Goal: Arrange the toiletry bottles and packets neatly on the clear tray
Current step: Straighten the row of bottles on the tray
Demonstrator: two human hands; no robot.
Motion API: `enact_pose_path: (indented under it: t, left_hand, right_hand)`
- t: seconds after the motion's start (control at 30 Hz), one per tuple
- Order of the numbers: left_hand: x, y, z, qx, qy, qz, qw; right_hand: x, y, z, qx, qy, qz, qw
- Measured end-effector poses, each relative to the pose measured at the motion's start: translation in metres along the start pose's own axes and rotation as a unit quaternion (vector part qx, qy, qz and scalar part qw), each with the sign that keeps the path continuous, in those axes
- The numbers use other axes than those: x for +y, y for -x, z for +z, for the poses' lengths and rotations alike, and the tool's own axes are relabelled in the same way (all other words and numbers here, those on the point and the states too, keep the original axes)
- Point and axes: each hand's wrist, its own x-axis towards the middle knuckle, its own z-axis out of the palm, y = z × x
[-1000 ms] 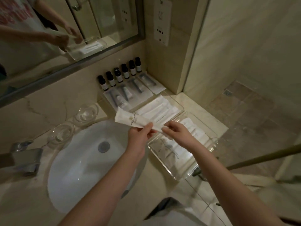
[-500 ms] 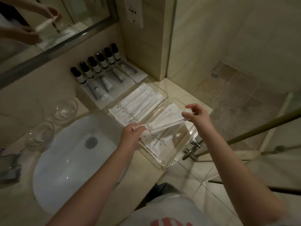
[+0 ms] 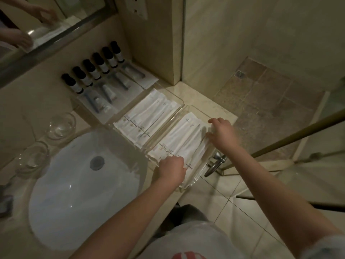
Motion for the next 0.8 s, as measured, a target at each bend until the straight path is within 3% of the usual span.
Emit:
enact_pose_path:
  t: [0.07, 0.17, 0.57, 0.8]
  left_hand:
    - [-0.001, 0.000, 0.000, 0.017, -0.035, 0.022, 0.999]
    - [-0.001, 0.003, 0.000, 0.054, -0.046, 0.047, 0.996]
    - [-0.012, 0.011, 0.003, 0.051, -0.048, 0.029, 0.997]
    - [-0.057, 0.035, -0.029, 0.140, 0.041, -0.029, 0.989]
  right_hand:
    - [0.002, 0.004, 0.007, 0.012, 0.077, -0.032, 0.996]
    - [0.000, 0.013, 0.012, 0.030, 0.108, -0.058, 0.992]
    - [-0.020, 0.031, 0.018, -0.042, 0.097, -0.092, 0.990]
    - [-0.078, 0.041, 0.006, -0.025, 0.067, -0.178, 0.981]
